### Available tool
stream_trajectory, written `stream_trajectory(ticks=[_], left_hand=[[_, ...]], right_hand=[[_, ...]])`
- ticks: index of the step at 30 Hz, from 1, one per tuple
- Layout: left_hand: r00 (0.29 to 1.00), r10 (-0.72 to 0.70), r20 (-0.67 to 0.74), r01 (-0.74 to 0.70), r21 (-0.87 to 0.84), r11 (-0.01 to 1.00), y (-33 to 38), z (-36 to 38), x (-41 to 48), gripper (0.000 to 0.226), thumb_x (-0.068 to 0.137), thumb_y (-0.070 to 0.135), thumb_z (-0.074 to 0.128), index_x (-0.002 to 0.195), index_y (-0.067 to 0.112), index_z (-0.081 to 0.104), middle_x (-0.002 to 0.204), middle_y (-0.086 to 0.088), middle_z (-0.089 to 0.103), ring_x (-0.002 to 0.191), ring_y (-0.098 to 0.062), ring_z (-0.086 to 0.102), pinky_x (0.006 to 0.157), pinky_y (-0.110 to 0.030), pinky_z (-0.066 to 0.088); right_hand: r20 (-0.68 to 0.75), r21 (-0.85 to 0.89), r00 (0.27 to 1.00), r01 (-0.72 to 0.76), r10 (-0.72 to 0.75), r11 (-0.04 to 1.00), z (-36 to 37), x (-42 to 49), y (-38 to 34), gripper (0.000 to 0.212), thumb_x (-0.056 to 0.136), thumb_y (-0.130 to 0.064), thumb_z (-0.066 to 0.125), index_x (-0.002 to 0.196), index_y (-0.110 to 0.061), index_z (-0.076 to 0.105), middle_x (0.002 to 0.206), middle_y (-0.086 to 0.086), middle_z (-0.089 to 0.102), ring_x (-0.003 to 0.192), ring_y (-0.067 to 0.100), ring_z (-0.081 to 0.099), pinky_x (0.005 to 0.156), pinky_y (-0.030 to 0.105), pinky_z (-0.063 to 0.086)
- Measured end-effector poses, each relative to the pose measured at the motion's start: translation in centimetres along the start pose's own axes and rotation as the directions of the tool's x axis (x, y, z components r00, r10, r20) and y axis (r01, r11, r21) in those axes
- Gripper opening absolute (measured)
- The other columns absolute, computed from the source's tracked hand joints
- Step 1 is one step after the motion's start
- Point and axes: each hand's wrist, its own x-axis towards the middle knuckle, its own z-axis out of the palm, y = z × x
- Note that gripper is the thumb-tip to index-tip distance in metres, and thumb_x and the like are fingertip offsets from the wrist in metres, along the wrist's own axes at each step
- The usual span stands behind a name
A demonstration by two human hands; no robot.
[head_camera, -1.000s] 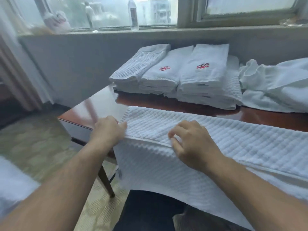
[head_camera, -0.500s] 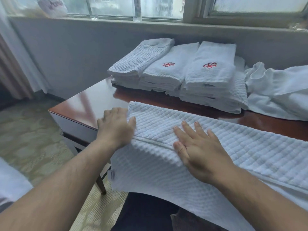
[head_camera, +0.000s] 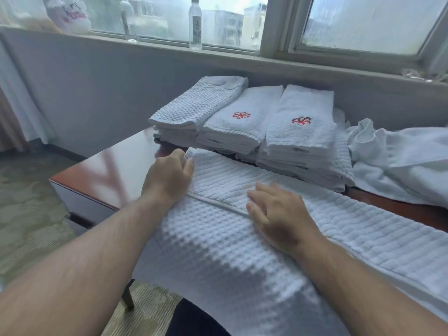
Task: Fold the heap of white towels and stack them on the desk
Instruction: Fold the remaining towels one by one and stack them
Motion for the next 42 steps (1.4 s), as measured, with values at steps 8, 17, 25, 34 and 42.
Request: stream_trajectory(ticks=[8, 17, 25, 34, 42], left_hand=[[0.994, -0.109, -0.028, 0.085, -0.454, 0.887, -1.0, -1.1, 0.7, 0.014, 0.091, 0.024, 0.064, 0.103, 0.032, 0.065, 0.09, 0.024, 0.064, 0.082, 0.0, 0.06, 0.077, -0.016, 0.042], [0.996, -0.076, 0.05, 0.081, -0.101, 0.992, -0.3, -0.9, -0.3, 0.019, 0.088, 0.029, 0.055, 0.101, 0.039, 0.066, 0.094, 0.009, 0.068, 0.085, -0.014, 0.059, 0.075, -0.026, 0.042], [0.962, 0.191, 0.196, -0.226, 0.177, 0.958, 4.2, -1.5, -4.4, 0.039, 0.095, 0.04, 0.051, 0.132, 0.033, 0.057, 0.139, 0.004, 0.051, 0.13, -0.019, 0.041, 0.106, -0.042, 0.03], [0.607, 0.698, 0.38, -0.682, -0.201, 0.703, 20.6, 3.3, -15.0, 0.052, 0.092, 0.05, 0.05, 0.14, 0.03, 0.051, 0.142, 0.007, 0.049, 0.129, -0.016, 0.043, 0.108, -0.037, 0.033], [0.49, 0.778, 0.393, -0.749, -0.268, 0.607, 24.5, 7.2, -17.2, 0.035, 0.101, 0.042, 0.041, 0.131, 0.039, 0.058, 0.136, 0.013, 0.053, 0.121, -0.015, 0.045, 0.099, -0.037, 0.037]], right_hand=[[-0.31, -0.1, 0.944, 0.088, -0.115, 0.991, -0.1, -0.9, -0.5, 0.016, 0.087, -0.039, 0.071, 0.092, -0.025, 0.076, 0.101, -0.009, 0.067, 0.102, 0.018, 0.056, 0.084, 0.034, 0.036], [-0.281, -0.083, 0.939, 0.182, -0.198, 0.98, -0.2, -1.2, -0.8, 0.014, 0.087, -0.017, 0.067, 0.074, -0.019, 0.062, 0.074, -0.007, 0.055, 0.076, 0.017, 0.05, 0.071, 0.037, 0.044], [-0.193, -0.209, 0.98, -0.091, 0.05, 0.974, -2.3, -4.1, -0.4, 0.048, 0.082, -0.034, 0.071, 0.129, -0.024, 0.065, 0.125, -0.002, 0.062, 0.119, 0.024, 0.054, 0.098, 0.043, 0.038], [-0.314, -0.068, 0.826, -0.51, 0.467, 0.857, -8.5, -18.7, 12.0, 0.06, 0.063, -0.007, 0.085, 0.12, -0.015, 0.07, 0.125, 0.01, 0.066, 0.117, 0.039, 0.057, 0.097, 0.054, 0.045], [-0.445, 0.09, 0.532, -0.774, 0.721, 0.627, -11.5, -27.6, 20.0, 0.059, 0.072, 0.004, 0.062, 0.125, -0.023, 0.068, 0.132, 0.007, 0.063, 0.124, 0.033, 0.053, 0.104, 0.048, 0.039]])
